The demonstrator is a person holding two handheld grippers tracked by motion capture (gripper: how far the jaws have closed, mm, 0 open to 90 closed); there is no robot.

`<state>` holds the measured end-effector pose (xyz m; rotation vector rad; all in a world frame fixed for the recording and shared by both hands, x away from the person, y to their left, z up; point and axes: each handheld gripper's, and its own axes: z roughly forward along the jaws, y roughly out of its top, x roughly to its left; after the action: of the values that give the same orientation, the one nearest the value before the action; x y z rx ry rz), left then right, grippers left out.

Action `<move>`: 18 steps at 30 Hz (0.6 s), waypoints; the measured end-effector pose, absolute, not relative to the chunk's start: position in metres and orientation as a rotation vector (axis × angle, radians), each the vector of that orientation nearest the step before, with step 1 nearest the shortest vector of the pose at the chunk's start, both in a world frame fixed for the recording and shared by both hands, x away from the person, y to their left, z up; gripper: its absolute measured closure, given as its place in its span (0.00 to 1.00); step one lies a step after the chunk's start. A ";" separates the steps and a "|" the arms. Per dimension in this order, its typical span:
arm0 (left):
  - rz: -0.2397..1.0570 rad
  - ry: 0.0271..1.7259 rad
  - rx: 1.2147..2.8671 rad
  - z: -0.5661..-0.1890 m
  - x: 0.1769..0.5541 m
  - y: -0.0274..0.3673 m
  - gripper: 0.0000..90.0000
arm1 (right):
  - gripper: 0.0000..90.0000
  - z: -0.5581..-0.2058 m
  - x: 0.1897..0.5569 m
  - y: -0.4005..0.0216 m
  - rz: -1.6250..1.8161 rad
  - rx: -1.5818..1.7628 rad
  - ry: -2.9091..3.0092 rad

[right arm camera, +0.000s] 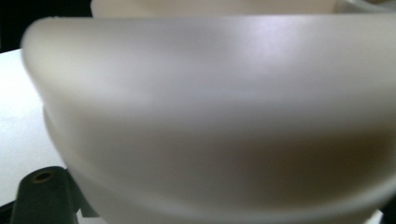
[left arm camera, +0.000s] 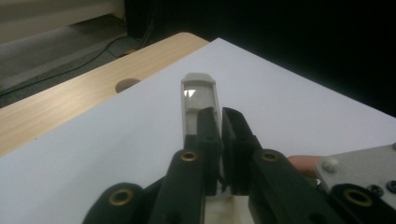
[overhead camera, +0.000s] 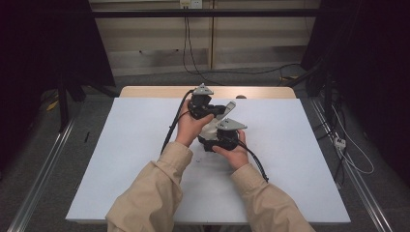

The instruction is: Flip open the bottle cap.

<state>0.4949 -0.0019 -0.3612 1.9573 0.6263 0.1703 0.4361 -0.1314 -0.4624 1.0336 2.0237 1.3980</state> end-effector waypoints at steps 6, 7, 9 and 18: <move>0.177 0.649 1.951 -0.358 0.492 0.004 0.85 | 0.11 -0.460 0.434 -0.134 1.389 1.057 2.039; 0.177 0.651 1.949 -0.358 0.492 0.005 0.83 | 0.11 -0.460 0.434 -0.135 1.387 1.057 2.042; 0.179 0.660 1.946 -0.358 0.491 0.007 0.79 | 0.10 -0.460 0.433 -0.136 1.385 1.057 2.044; 0.168 0.685 1.919 -0.355 0.490 0.014 0.58 | 0.05 -0.458 0.428 -0.140 1.388 1.073 2.073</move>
<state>0.4902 0.0135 -0.3549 1.9188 0.6852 0.1683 0.4283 -0.1401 -0.4581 1.0726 2.0731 1.3877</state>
